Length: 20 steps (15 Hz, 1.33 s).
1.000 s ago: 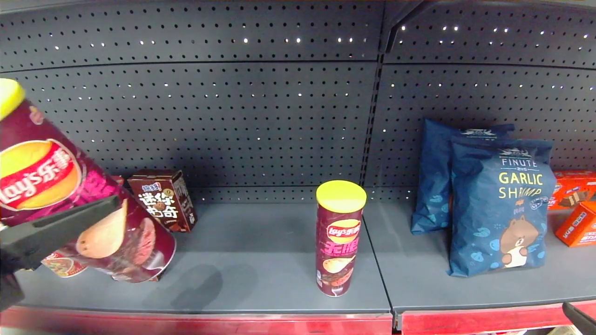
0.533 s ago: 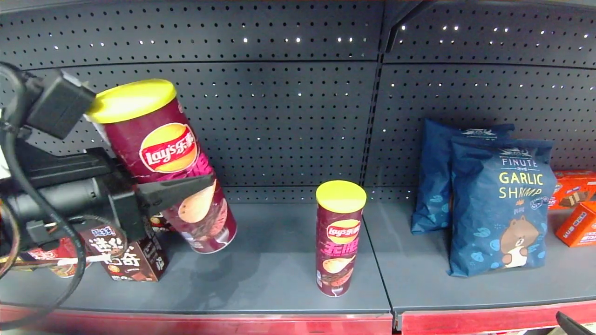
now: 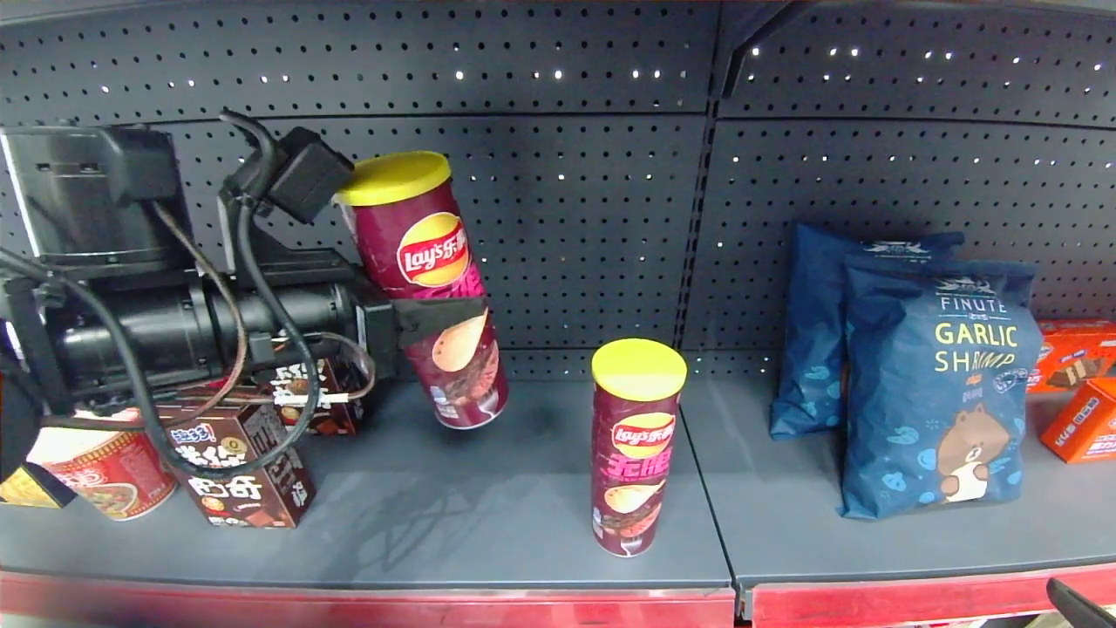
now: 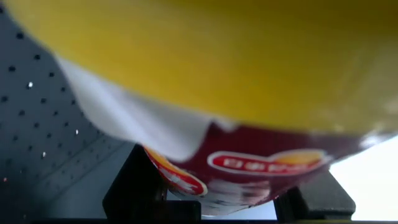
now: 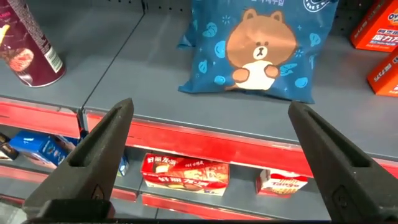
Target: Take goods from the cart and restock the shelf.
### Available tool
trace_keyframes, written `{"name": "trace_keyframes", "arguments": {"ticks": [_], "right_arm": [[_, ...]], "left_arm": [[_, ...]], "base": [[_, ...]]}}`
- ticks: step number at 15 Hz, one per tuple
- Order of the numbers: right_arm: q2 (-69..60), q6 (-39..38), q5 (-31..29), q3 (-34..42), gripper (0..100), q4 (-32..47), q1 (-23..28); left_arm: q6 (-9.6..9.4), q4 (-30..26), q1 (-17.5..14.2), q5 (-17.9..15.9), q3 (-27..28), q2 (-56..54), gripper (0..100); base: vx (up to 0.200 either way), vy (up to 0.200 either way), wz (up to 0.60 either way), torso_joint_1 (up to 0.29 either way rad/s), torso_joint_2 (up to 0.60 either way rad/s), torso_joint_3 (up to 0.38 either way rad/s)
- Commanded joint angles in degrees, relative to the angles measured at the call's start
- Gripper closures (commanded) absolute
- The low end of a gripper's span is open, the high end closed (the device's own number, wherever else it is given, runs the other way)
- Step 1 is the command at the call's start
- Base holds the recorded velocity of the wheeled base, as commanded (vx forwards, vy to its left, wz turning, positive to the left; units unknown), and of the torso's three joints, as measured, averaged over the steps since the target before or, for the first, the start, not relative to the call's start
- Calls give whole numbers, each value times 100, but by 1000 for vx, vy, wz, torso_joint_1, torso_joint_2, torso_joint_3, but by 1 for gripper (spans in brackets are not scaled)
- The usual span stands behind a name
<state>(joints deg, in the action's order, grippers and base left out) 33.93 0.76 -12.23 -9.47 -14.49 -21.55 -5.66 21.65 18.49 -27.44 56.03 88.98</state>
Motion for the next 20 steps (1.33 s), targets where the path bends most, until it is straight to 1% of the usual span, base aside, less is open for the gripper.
{"name": "trace_keyframes", "arguments": {"ticks": [1,2,3,4,5,6,9,11,13,18,20], "right_arm": [[44,4,1,-2,0,-1,2],[53,4,1,7,0,-1,2],[53,4,1,33,0,-1,2],[44,-5,1,42,0,-1,2],[35,4,1,60,0,-1,2],[26,-5,1,60,0,-1,11],[26,-40,1,68,0,8,11],[26,-84,1,77,0,17,2],[9,-84,1,147,0,8,2],[9,-84,1,209,0,8,11],[-35,-84,1,235,0,8,20]], "left_arm": [[-14,50,-12,-68,242,568,100],[-23,120,-12,-183,233,656,100],[-23,331,-21,-341,224,832,100],[-14,639,-48,-605,207,999,100],[-6,876,-109,-798,207,1157,100],[12,937,-118,-807,242,1262,100],[-14,964,-118,-780,330,1508,100],[-14,955,-100,-648,497,1614,100],[-14,955,-74,-596,532,1614,100],[-32,964,14,-605,514,1719,100],[-23,964,146,-605,593,1860,100]], "base": [[0,0,0,0,0,0],[0,0,0,0,0,0],[0,200,0,2,2,-2],[0,200,0,-7,2,-2],[0,200,0,-2,7,2],[0,0,0,0,0,0],[0,0,0,0,0,0],[0,0,0,0,0,0],[0,0,0,0,0,0],[0,0,0,0,0,0],[0,0,0,0,0,0]]}}
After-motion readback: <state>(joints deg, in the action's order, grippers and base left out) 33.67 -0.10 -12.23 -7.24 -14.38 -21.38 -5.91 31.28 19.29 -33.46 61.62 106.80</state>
